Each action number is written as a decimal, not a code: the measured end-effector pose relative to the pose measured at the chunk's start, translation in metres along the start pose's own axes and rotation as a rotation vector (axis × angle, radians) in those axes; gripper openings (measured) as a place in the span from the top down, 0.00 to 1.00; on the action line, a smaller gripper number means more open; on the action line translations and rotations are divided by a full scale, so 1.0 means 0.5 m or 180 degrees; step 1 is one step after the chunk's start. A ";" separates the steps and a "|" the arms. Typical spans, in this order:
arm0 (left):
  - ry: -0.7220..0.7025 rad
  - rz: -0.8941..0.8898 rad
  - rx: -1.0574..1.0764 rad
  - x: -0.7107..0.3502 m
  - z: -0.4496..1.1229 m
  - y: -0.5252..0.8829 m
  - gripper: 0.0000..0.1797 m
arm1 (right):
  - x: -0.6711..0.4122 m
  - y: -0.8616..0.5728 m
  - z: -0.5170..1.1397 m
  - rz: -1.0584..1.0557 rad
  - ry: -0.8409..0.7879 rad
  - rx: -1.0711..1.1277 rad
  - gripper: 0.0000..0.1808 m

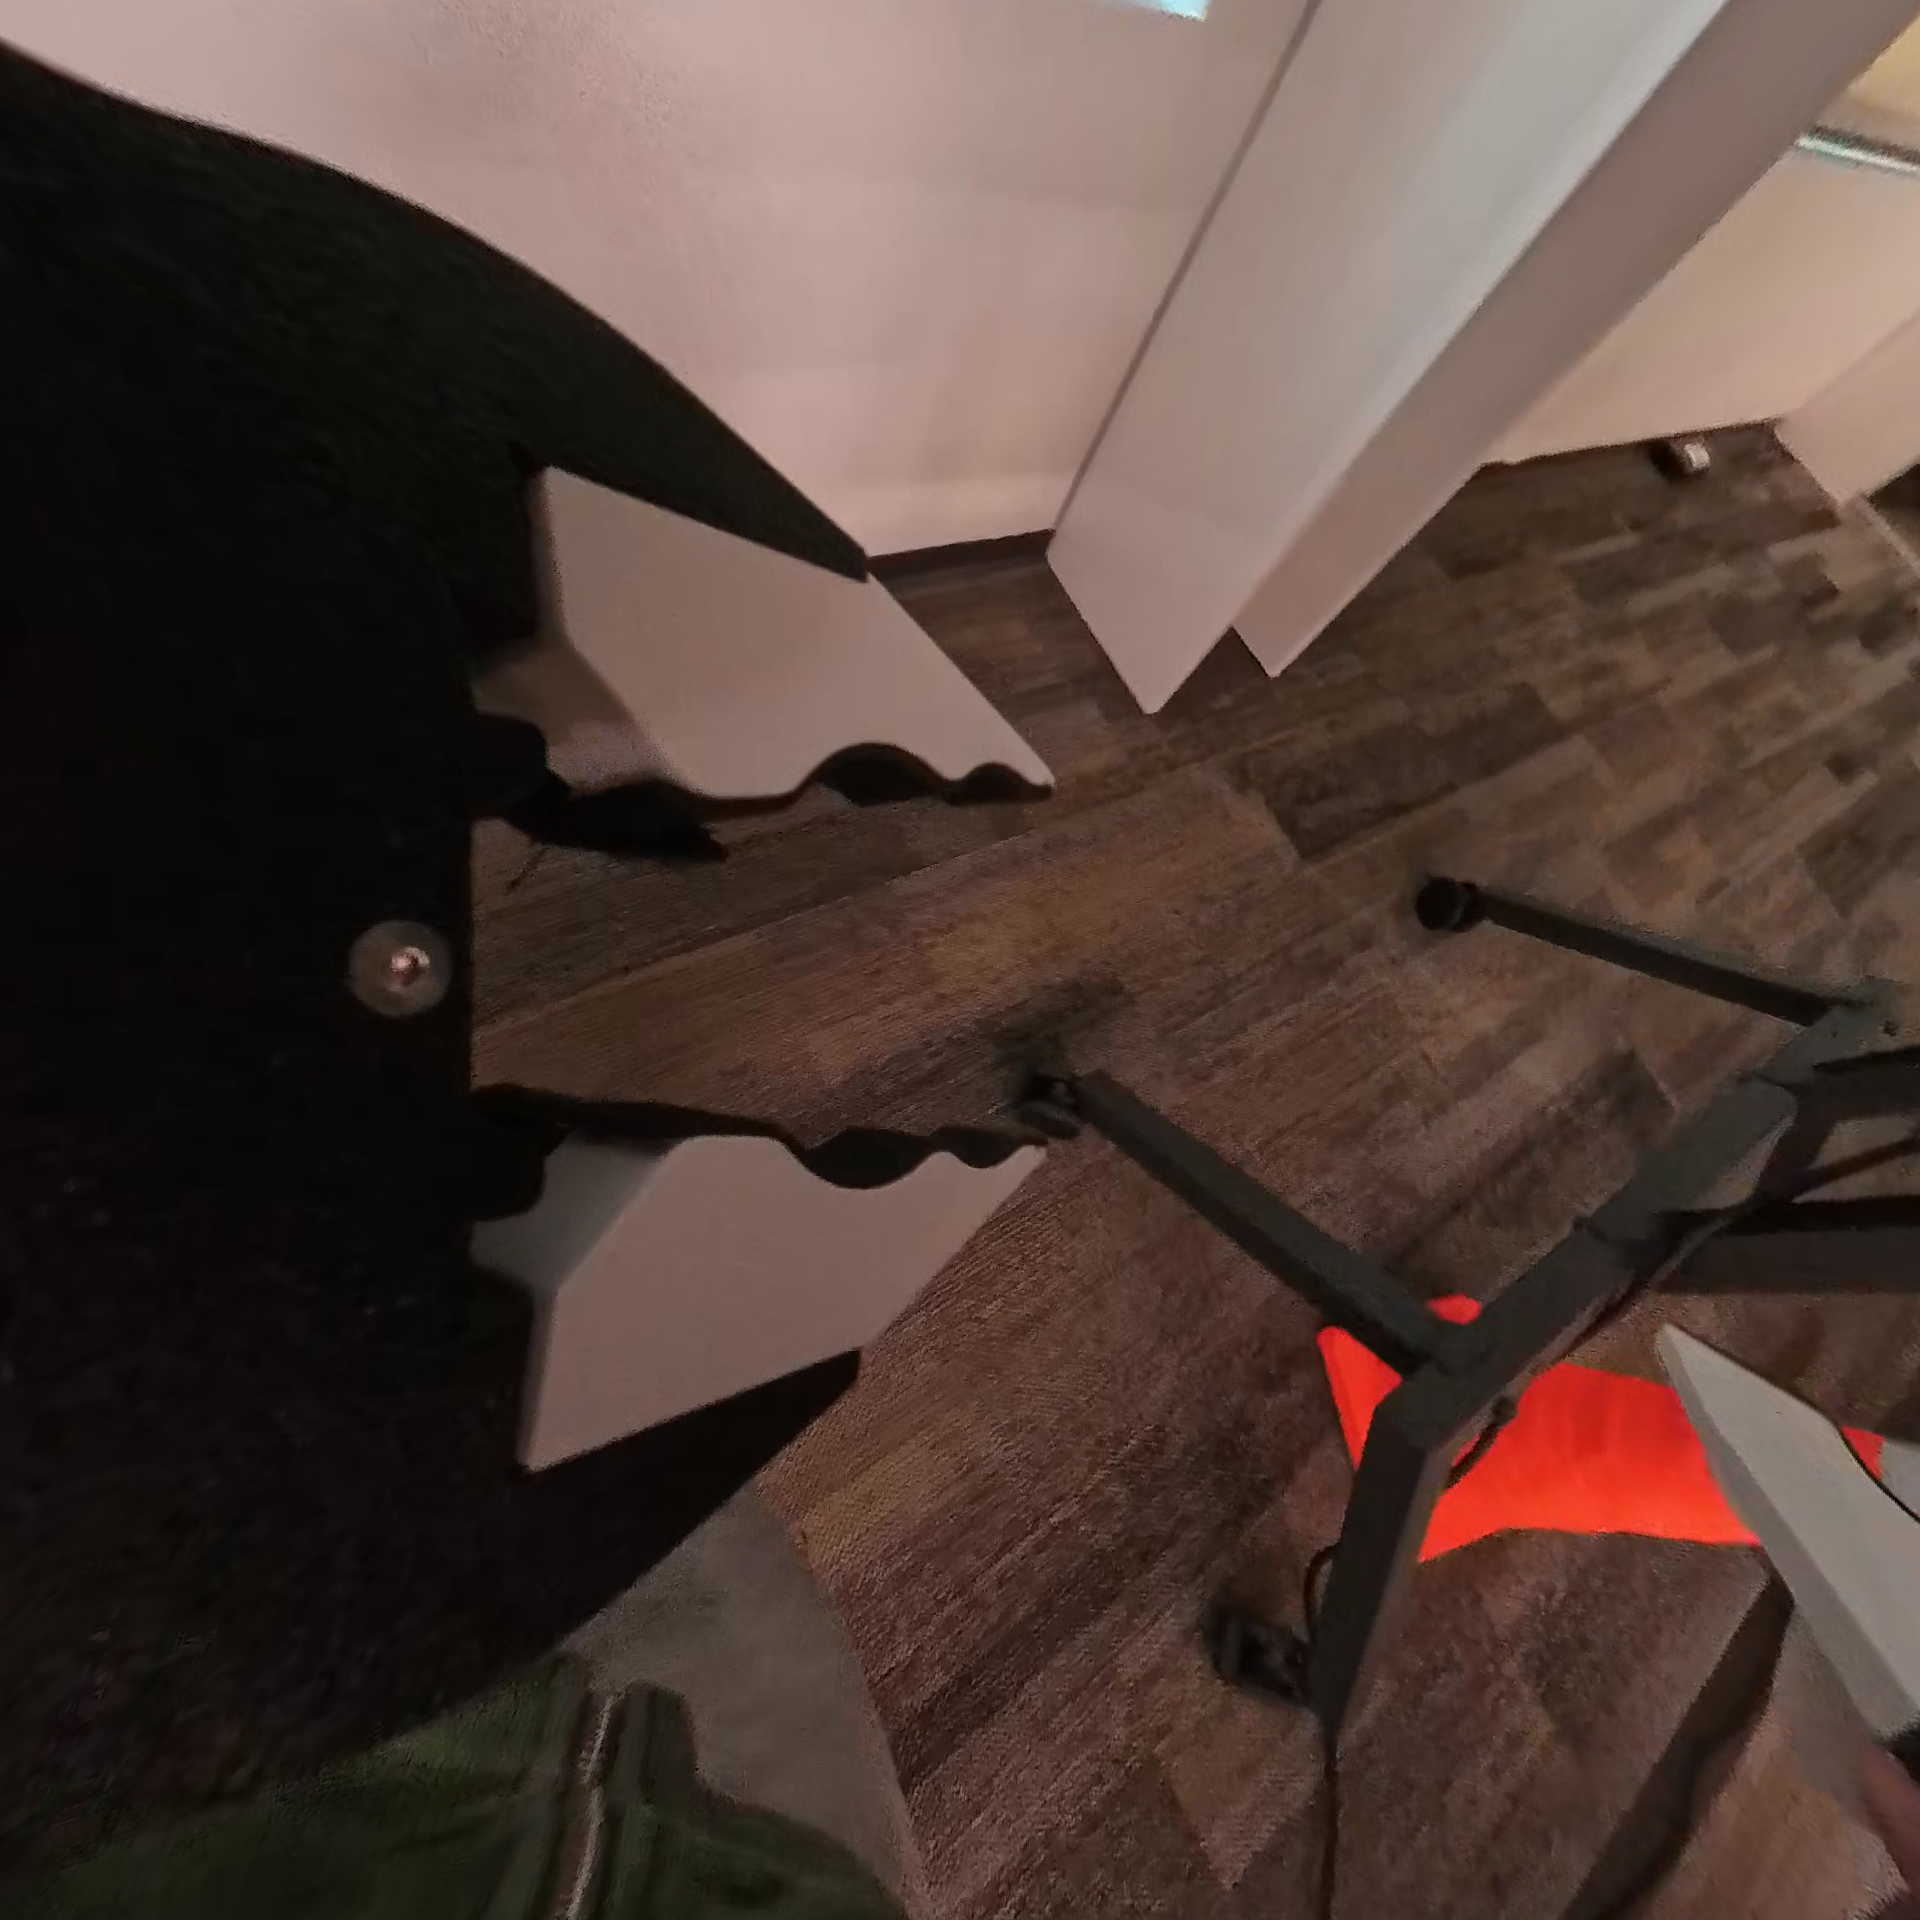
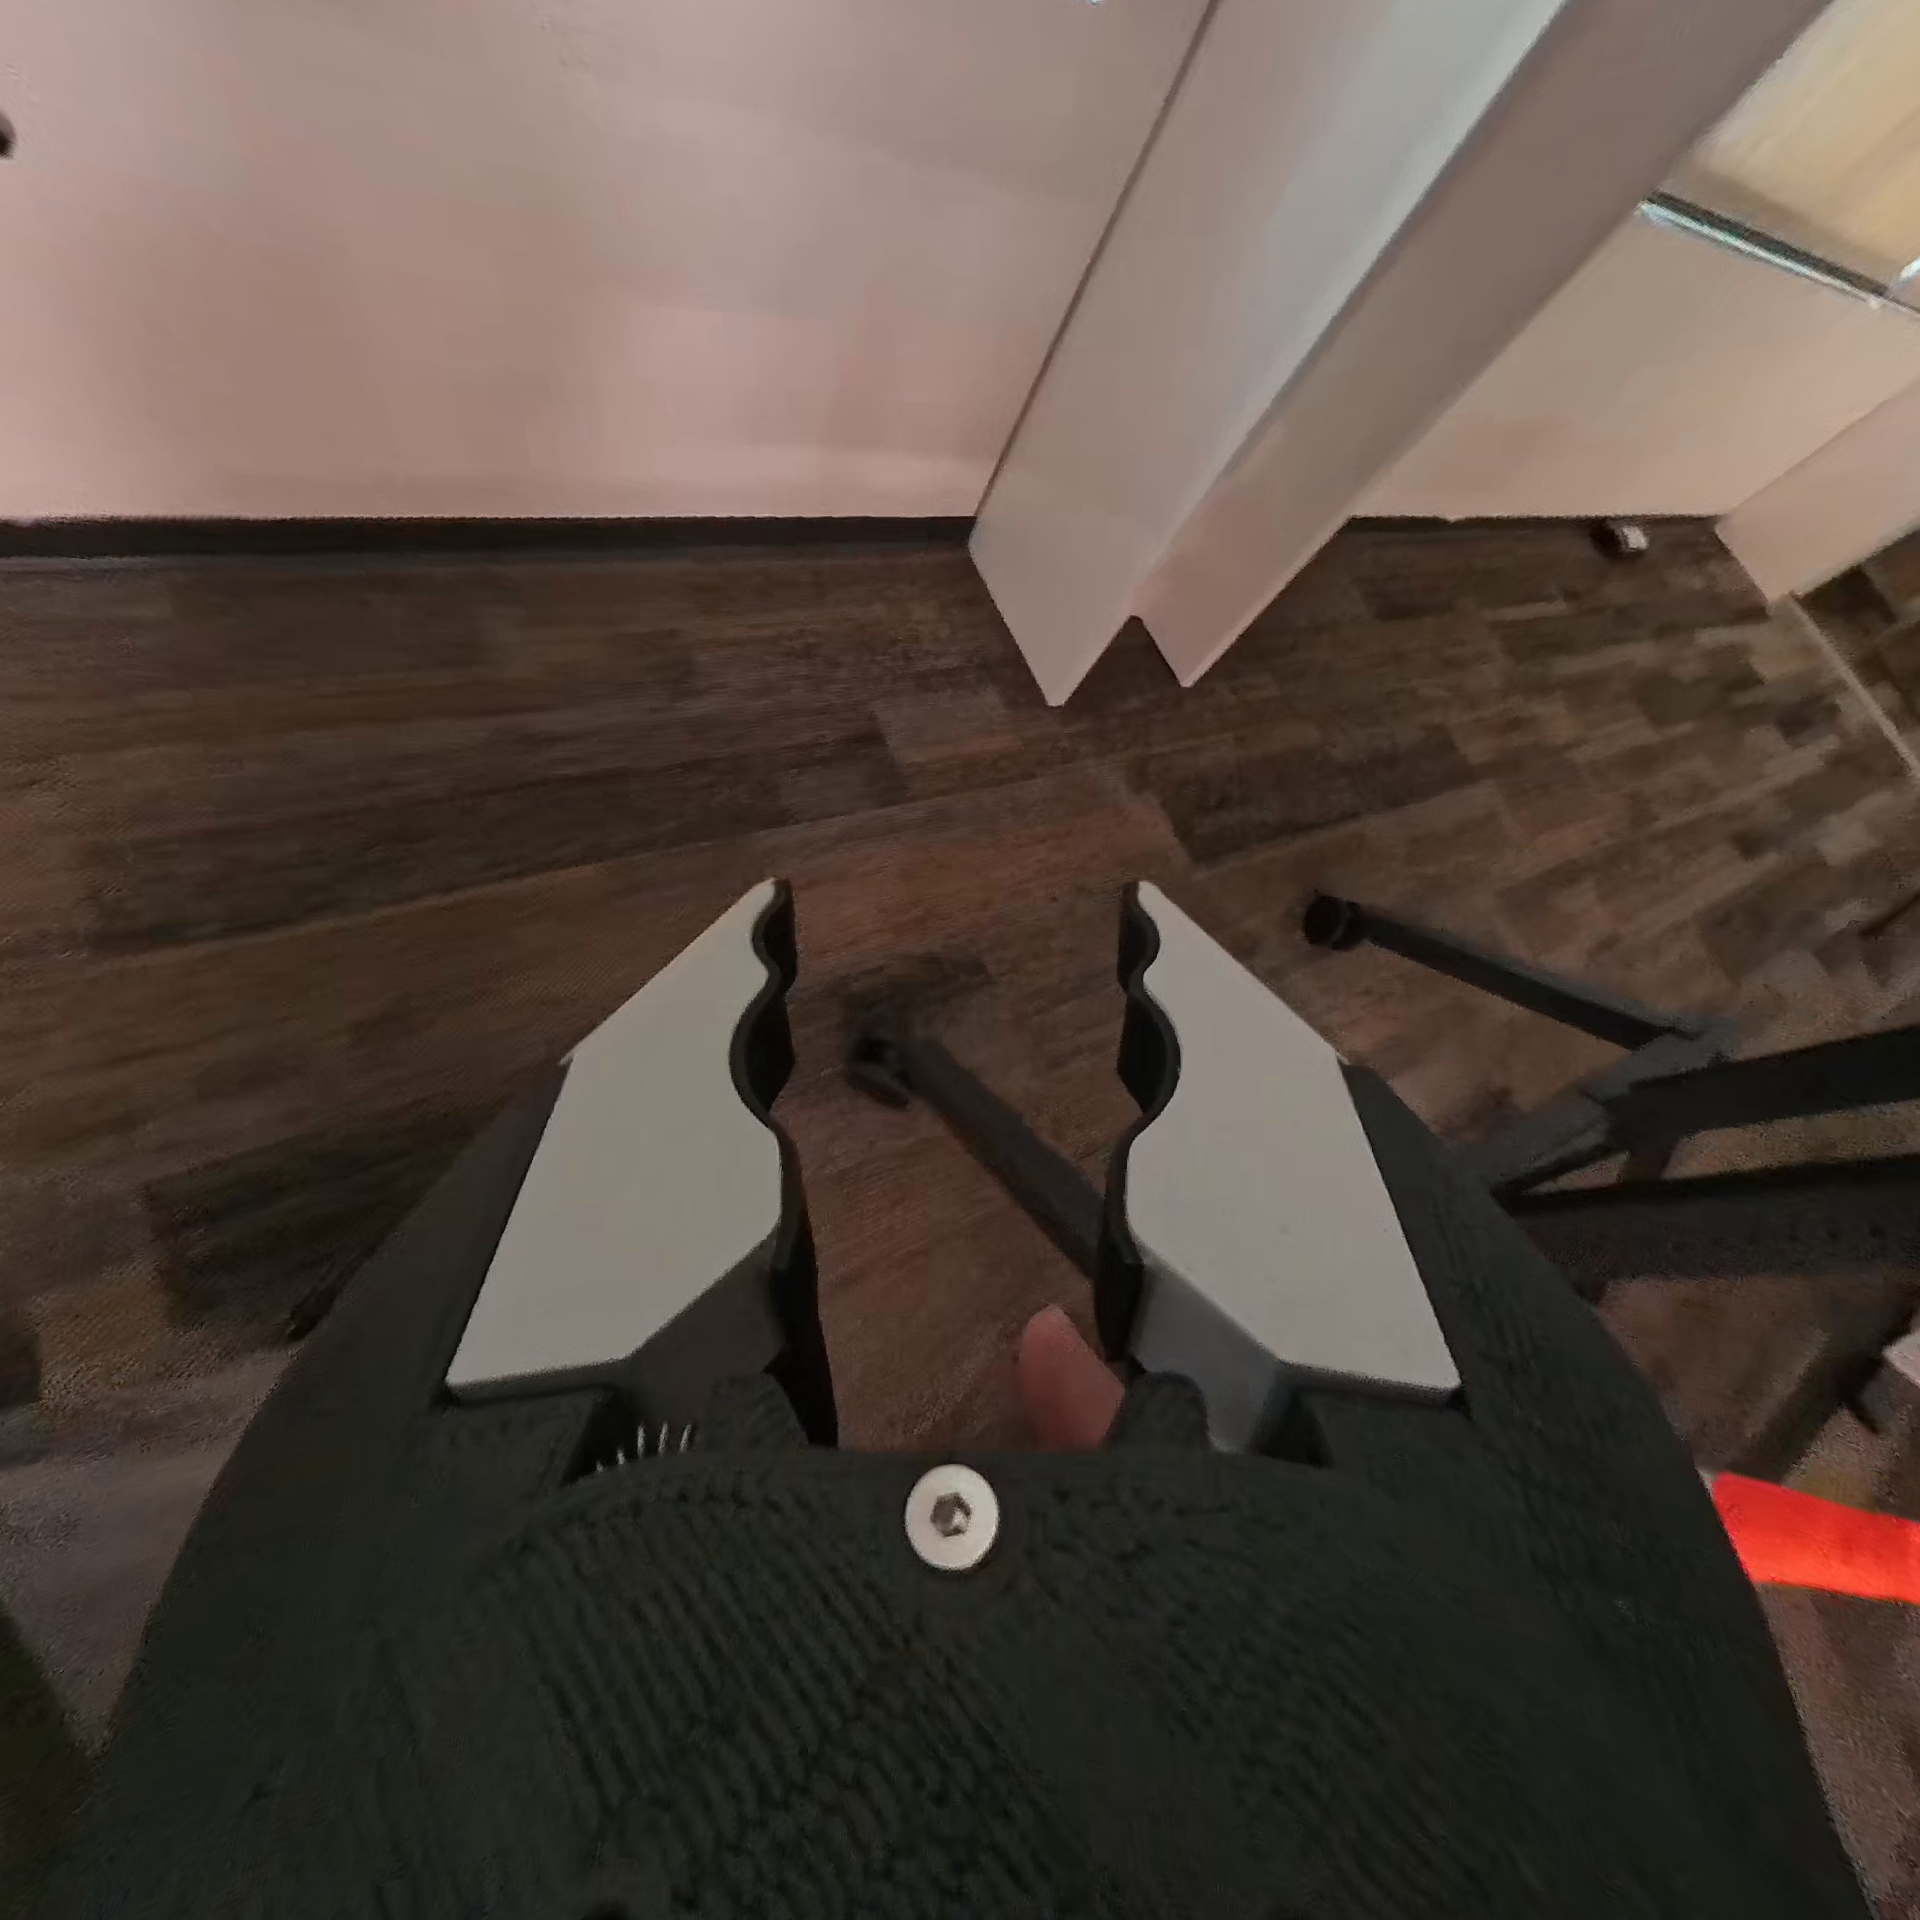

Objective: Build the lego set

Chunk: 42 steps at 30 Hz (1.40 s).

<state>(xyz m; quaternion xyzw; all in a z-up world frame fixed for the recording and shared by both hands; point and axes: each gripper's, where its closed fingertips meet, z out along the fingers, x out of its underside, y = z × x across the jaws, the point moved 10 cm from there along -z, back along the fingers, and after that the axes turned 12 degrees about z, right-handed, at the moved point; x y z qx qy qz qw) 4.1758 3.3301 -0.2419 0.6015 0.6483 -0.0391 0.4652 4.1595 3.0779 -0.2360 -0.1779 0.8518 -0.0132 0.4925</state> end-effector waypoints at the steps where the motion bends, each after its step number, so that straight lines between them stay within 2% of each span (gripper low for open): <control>1: -0.0022 0.0005 0.0045 -0.002 0.050 0.056 0.67 | -0.027 -0.034 0.054 0.0022 0.0025 0.0053 0.66; 5: -0.0046 0.0130 0.0202 0.000 0.260 0.267 0.66 | -0.120 -0.173 0.271 -0.0014 0.0156 0.0308 0.66; 10: -0.0518 0.0485 0.0177 -0.024 0.562 0.528 0.67 | -0.205 -0.377 0.545 0.0186 0.0092 0.0911 0.70; 13: -0.0581 0.0785 0.0394 -0.058 0.754 0.685 0.66 | -0.249 -0.513 0.696 0.0419 0.0280 0.1193 0.71; 15: -0.0595 0.0772 0.0576 -0.095 0.873 0.790 0.63 | -0.285 -0.603 0.778 0.0565 0.0402 0.1271 0.71; 17: -0.0721 0.0706 0.0634 -0.136 0.995 0.883 0.64 | -0.312 -0.700 0.850 0.0630 0.0470 0.1402 0.76; 22: -0.0746 0.0596 0.0743 -0.264 1.337 1.072 0.62 | -0.351 -0.954 1.012 0.0725 0.0722 0.1687 0.76; 26: -0.0925 0.0604 0.0631 -0.386 1.605 1.209 0.64 | -0.369 -1.197 1.163 0.0863 0.0663 0.1945 0.79; 29: -0.1245 0.0595 0.0427 -0.485 1.794 1.320 0.77 | -0.395 -1.405 1.277 0.0808 0.0416 0.2096 0.79; 30: -0.1269 0.0513 0.0414 -0.521 1.860 1.357 0.78 | -0.408 -1.476 1.310 0.0852 0.0425 0.2118 0.79; 33: -0.1302 0.0311 0.0487 -0.625 2.041 1.453 0.73 | -0.452 -1.679 1.406 0.0937 0.0335 0.2158 0.78; 38: -0.1363 0.0372 0.0370 -0.754 2.354 1.604 0.66 | -0.487 -2.002 1.572 0.0960 0.0237 0.2350 0.76; 42: -0.1469 0.0396 0.0616 -0.866 2.644 1.719 0.54 | -0.486 -2.253 1.704 0.1199 0.0107 0.2578 0.73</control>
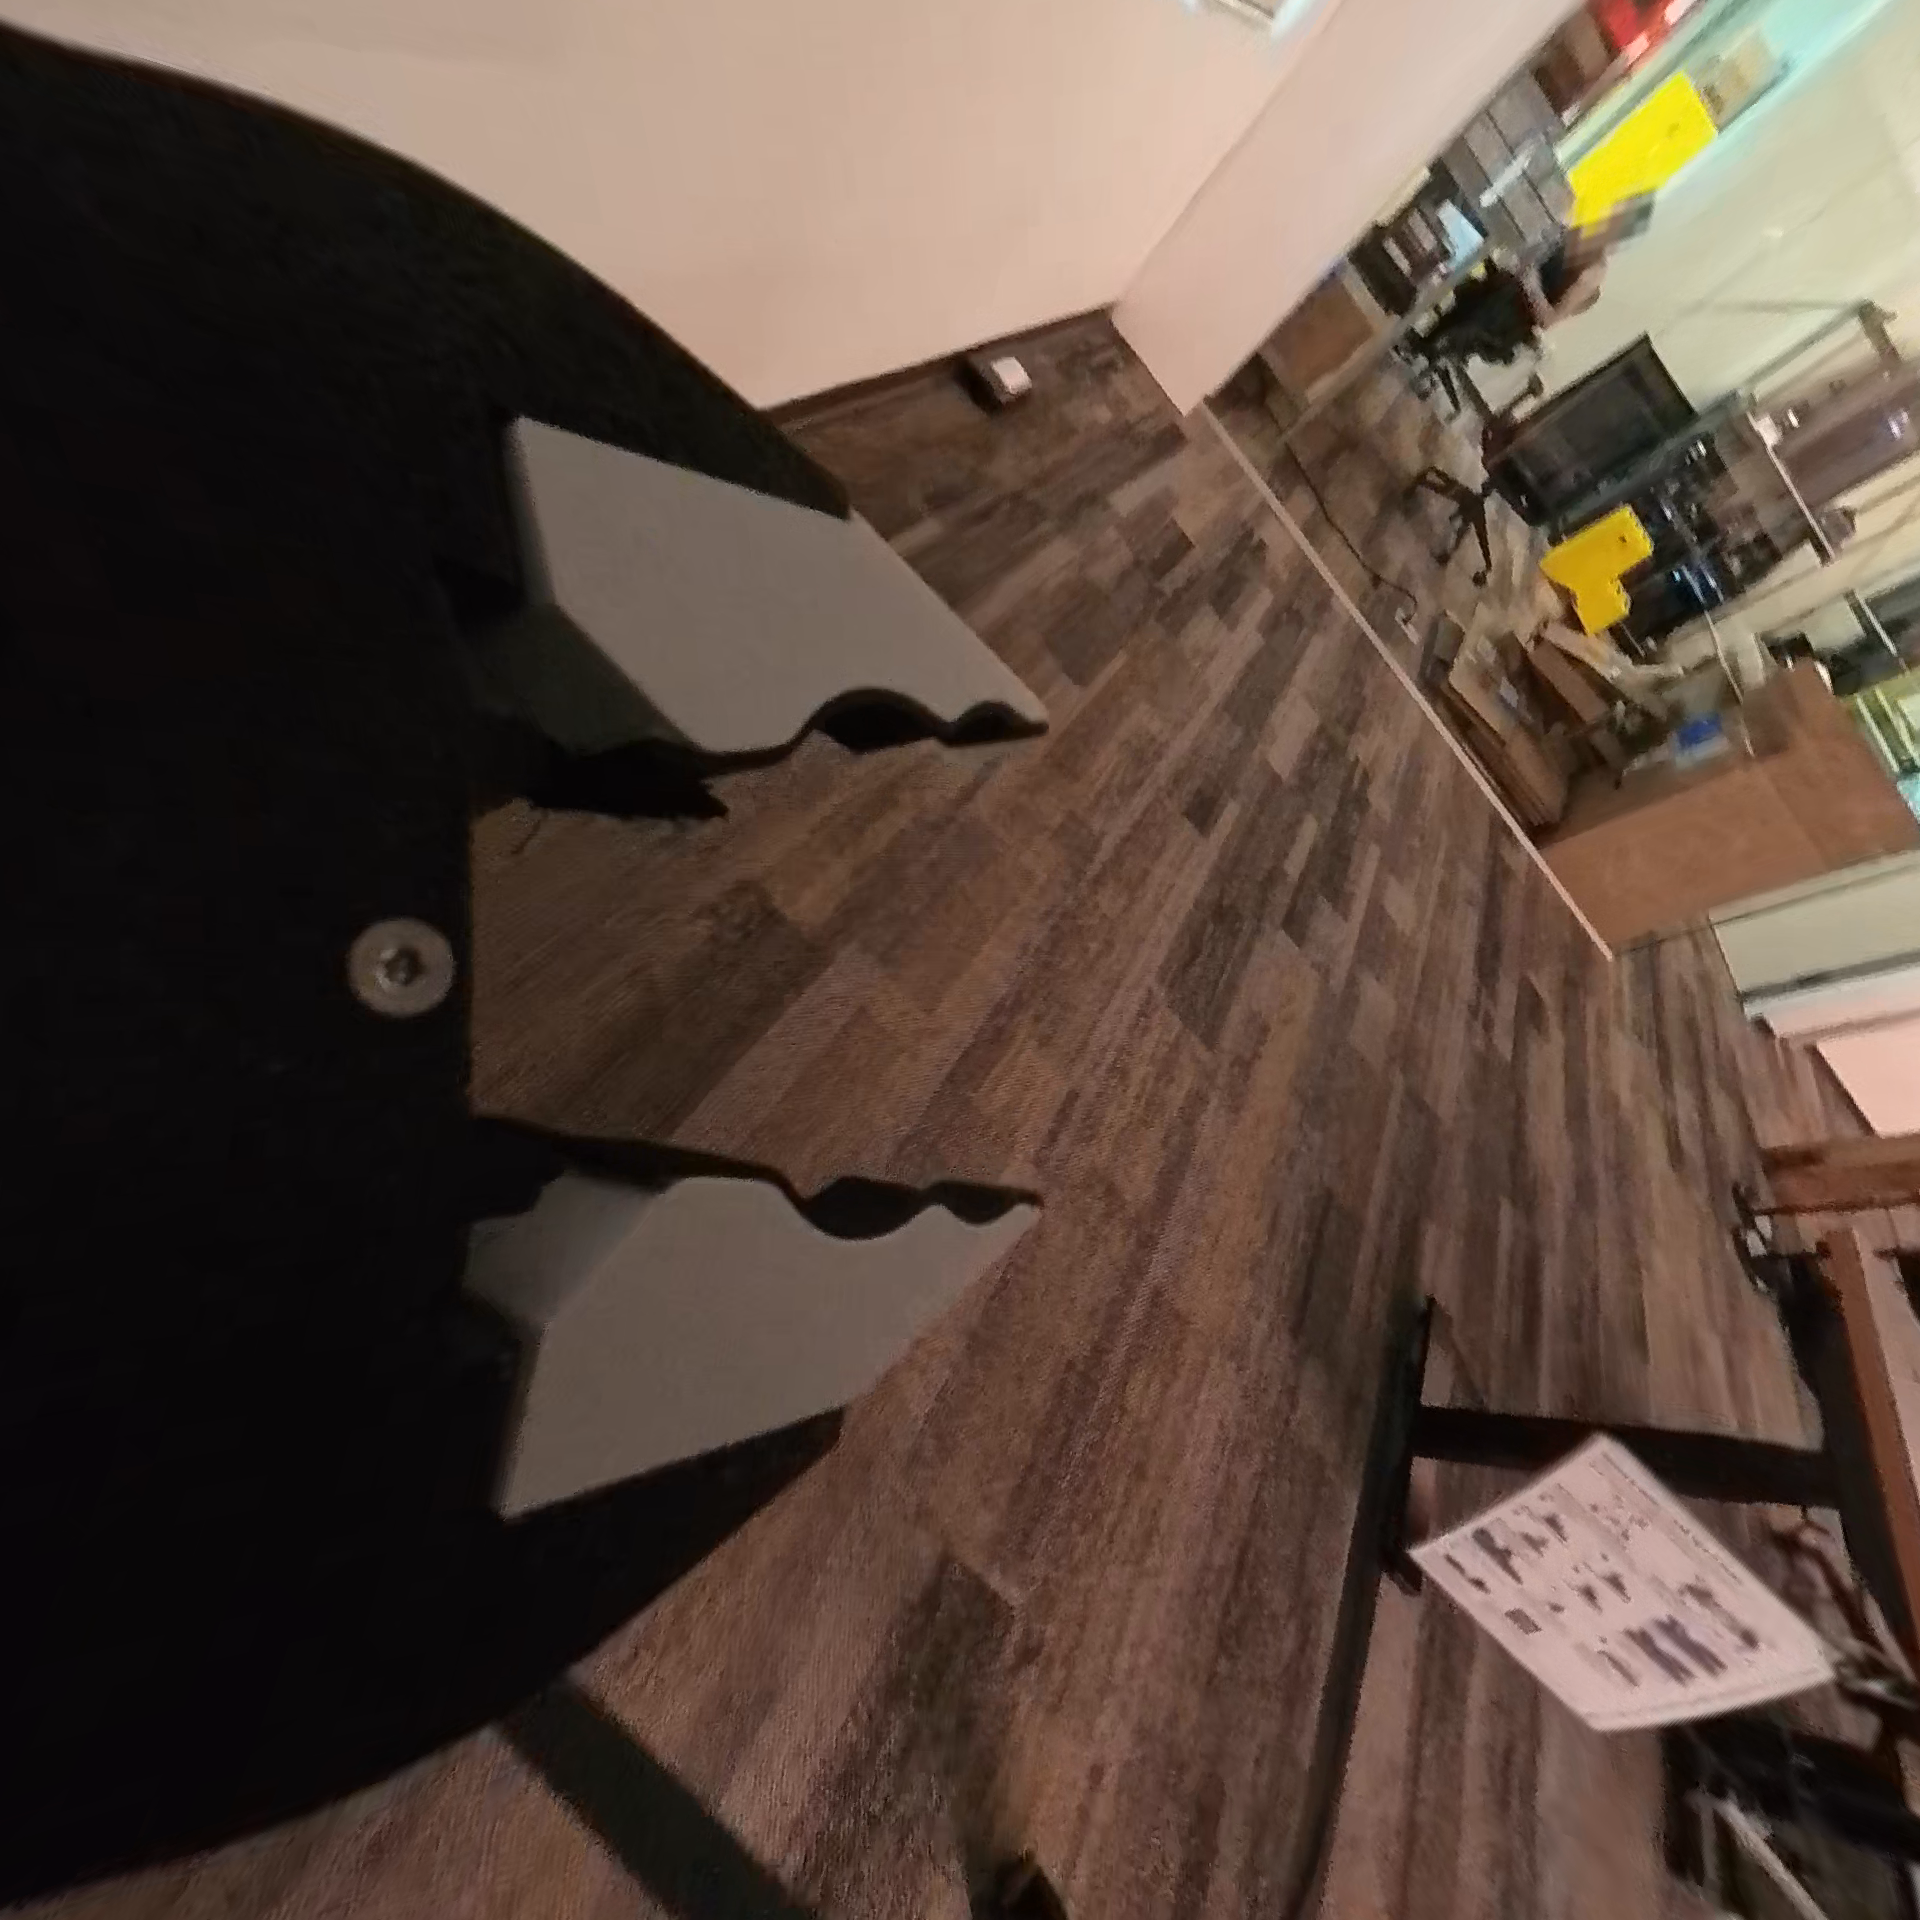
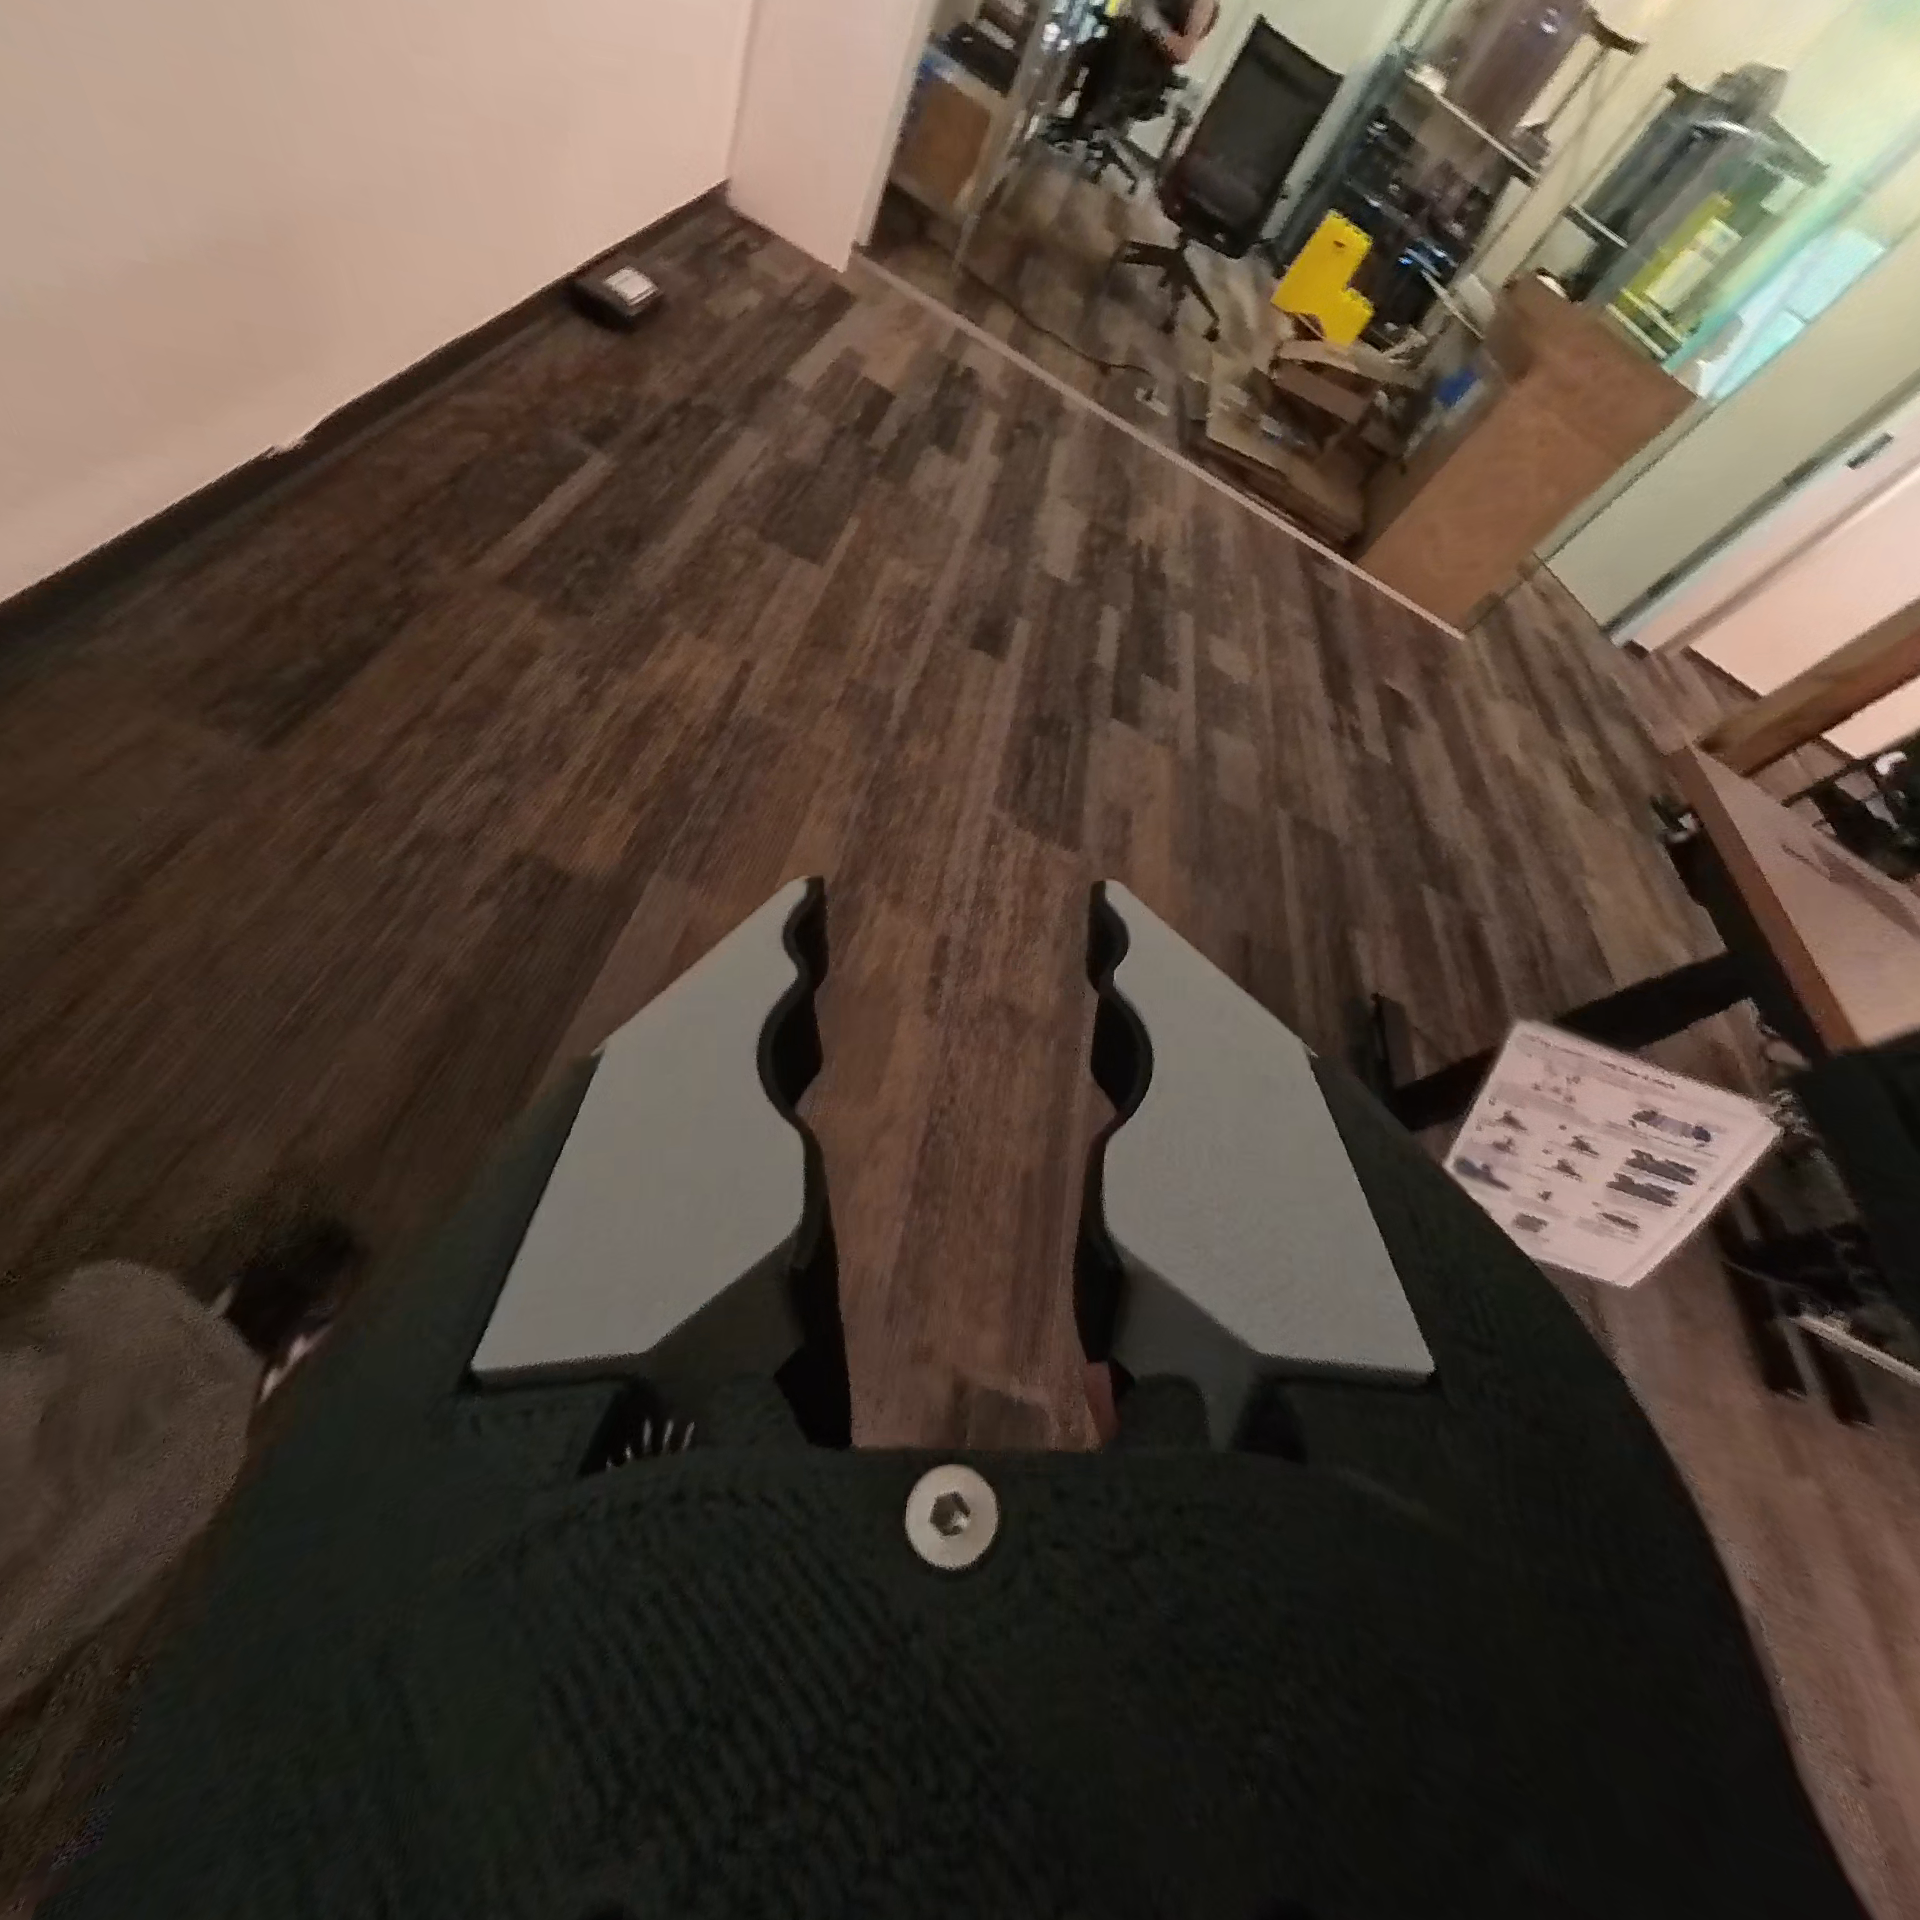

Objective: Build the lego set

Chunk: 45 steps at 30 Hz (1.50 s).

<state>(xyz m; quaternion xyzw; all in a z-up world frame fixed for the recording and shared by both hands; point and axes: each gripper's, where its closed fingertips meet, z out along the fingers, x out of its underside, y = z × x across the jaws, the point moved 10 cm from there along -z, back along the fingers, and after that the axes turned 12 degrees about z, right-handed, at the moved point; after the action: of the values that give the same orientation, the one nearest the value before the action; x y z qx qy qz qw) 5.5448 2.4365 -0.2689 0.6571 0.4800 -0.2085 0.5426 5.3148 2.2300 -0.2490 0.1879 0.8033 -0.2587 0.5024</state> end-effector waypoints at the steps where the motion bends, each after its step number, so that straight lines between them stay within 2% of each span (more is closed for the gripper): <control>1: -0.0066 0.0057 0.0081 0.001 0.072 0.045 0.50 | -0.018 -0.023 0.065 0.0077 -0.0035 0.0098 0.72; 4: -0.0117 0.0053 0.0478 -0.029 0.286 0.175 0.44 | -0.074 -0.089 0.231 0.0374 0.0209 0.0224 0.69; 14: -0.0577 0.0187 0.1140 -0.184 0.994 0.386 0.42 | -0.156 -0.389 0.679 0.0804 0.0425 0.0956 0.67; 18: -0.0727 0.0261 0.1150 -0.248 1.262 0.450 0.43 | -0.188 -0.552 0.906 0.0895 0.0396 0.1105 0.67; 20: -0.0614 0.0200 0.1279 -0.288 1.392 0.488 0.42 | -0.225 -0.634 1.021 0.1065 0.0494 0.1049 0.65; 23: -0.0759 0.0301 0.1175 -0.350 1.575 0.558 0.45 | -0.292 -0.758 1.186 0.0939 0.0359 0.1104 0.64; 28: -0.0703 0.0264 0.1145 -0.420 1.909 0.655 0.43 | -0.386 -0.962 1.469 0.0849 0.0216 0.1147 0.64; 30: -0.0725 0.0265 0.0954 -0.452 2.052 0.687 0.31 | -0.409 -1.047 1.583 0.0858 0.0182 0.1195 0.64; 31: -0.0766 0.0308 0.0905 -0.473 2.125 0.701 0.30 | -0.423 -1.090 1.637 0.0890 0.0154 0.1227 0.64; 34: -0.0906 0.0376 0.0965 -0.551 2.351 0.737 0.29 | -0.442 -1.221 1.779 0.0971 0.0150 0.1423 0.64; 38: -0.0953 0.0274 0.1448 -0.691 2.635 0.746 0.28 | -0.470 -1.405 1.910 0.1198 0.0278 0.1601 0.63; 41: -0.1059 0.0438 0.1721 -0.806 2.835 0.708 0.28 | -0.469 -1.552 1.980 0.1375 0.0427 0.1806 0.63; 45: -0.1357 0.0450 0.2031 -0.972 3.095 0.624 0.30 | -0.441 -1.764 2.063 0.1688 0.0361 0.2054 0.61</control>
<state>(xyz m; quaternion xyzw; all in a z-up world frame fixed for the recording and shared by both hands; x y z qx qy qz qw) 5.9747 0.8422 -0.2246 0.7662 0.2211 -0.4412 0.4116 5.6452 0.8958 -0.2219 0.5498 0.6313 -0.3481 0.4219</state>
